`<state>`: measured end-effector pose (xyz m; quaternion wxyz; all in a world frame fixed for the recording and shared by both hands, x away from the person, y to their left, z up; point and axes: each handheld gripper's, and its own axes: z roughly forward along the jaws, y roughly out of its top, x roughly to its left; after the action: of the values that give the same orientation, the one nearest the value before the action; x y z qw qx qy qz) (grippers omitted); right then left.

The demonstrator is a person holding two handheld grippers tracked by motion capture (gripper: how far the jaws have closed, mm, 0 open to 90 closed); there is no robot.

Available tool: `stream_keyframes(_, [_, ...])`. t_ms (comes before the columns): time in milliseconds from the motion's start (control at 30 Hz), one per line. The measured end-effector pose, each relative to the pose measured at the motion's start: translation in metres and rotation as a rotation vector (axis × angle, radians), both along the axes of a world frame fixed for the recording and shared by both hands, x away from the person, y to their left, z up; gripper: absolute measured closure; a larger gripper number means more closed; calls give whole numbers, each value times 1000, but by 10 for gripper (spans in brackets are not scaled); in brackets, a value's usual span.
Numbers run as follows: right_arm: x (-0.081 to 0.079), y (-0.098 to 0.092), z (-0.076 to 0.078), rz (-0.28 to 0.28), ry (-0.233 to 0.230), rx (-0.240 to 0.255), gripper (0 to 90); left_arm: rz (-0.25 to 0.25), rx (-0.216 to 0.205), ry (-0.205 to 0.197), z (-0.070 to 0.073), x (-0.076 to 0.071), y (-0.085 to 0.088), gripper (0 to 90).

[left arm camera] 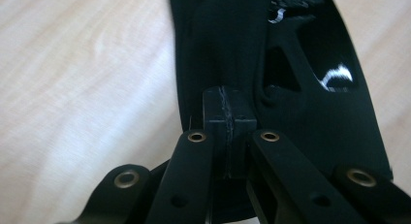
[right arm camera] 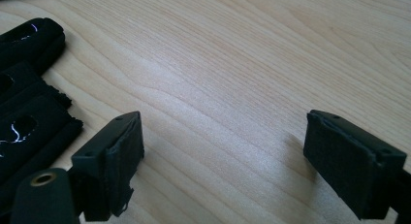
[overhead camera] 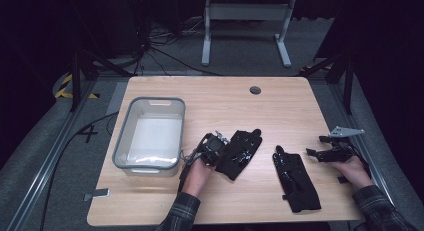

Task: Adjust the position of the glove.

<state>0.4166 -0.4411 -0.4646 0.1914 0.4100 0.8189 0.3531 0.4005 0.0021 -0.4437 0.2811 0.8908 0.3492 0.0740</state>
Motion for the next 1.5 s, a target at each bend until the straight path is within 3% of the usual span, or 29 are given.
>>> stream_keyframes(333, [0,0,0,-2,0,-2,148,-80,-46,22,-4,-49,-1,897])
stream_keyframes(500, [0,0,0,-2,0,-2,148,-98,-49,19,-4,-58,-3,896])
stream_keyframes(700, [-1,1,0,13,-2,0,166,-86,-85,-6,5,-52,-2,882])
stream_keyframes(800, [-4,3,5,22,10,-18,228,-76,-101,-35,11,-49,-2,881])
stream_keyframes(933, [-15,8,16,61,1,18,405,-77,-105,-63,16,-42,-4,881])
stream_keyframes(1100, [-39,24,29,166,2,49,706,-89,-107,-82,16,-35,-12,882])
stream_keyframes(1200, [-52,37,32,233,8,64,824,-100,-99,-93,13,-30,-19,881])
stream_keyframes(1400, [-72,57,26,345,63,57,894,-123,-49,-63,-1,-27,-28,883])
stream_keyframes(1500, [-78,65,18,386,100,19,894,-127,-39,-63,-4,-28,-30,889])
